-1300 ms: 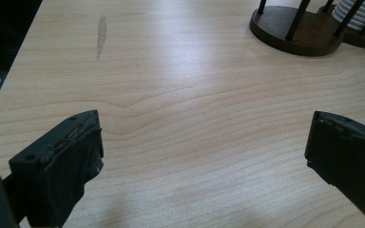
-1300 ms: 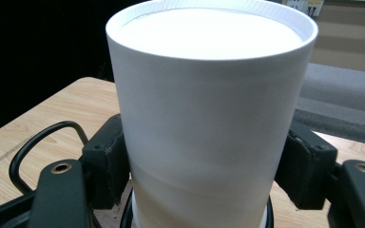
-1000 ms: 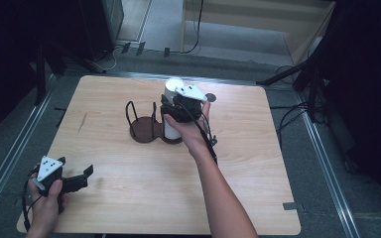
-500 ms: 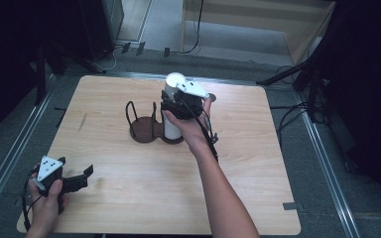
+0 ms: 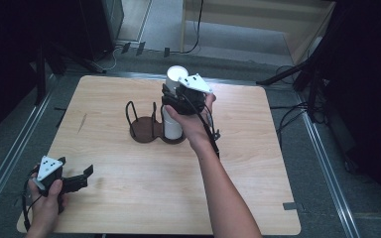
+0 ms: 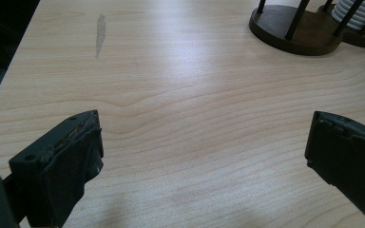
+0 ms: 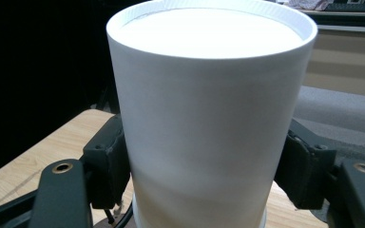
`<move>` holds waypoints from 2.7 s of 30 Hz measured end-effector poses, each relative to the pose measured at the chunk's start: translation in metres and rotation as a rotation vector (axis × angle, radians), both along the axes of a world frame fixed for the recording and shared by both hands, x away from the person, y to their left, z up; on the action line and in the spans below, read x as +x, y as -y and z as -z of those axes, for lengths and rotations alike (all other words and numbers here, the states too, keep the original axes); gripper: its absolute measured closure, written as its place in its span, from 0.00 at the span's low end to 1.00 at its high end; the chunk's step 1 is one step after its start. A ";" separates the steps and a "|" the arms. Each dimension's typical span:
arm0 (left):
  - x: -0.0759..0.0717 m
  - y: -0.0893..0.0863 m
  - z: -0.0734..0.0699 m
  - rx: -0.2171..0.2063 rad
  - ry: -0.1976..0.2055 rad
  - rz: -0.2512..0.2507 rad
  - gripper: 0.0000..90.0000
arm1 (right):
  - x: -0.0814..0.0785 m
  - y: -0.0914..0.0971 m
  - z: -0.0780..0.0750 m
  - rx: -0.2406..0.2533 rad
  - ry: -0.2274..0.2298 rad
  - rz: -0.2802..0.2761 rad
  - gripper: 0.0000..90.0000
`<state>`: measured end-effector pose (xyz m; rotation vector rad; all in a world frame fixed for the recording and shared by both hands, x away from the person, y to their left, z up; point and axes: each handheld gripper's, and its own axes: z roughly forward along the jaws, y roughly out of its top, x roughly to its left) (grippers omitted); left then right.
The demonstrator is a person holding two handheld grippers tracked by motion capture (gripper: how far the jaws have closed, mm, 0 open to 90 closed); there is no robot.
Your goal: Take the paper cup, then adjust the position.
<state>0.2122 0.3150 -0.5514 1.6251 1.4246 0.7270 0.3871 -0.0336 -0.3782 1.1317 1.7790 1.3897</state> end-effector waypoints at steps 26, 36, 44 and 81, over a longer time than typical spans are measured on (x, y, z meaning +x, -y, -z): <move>0.000 0.000 0.000 0.007 -0.003 0.001 0.00 | -0.011 0.035 -0.024 0.020 0.060 0.049 0.32; -0.001 0.001 0.000 0.006 -0.005 0.010 0.00 | -0.023 0.063 -0.019 0.023 0.084 0.120 0.32; 0.000 0.000 0.000 -0.005 -0.008 0.010 0.00 | -0.031 0.086 -0.016 0.032 0.093 0.162 0.32; -0.003 0.018 -0.030 -0.060 0.051 0.138 0.00 | -0.096 0.093 0.064 -0.060 0.026 0.093 0.32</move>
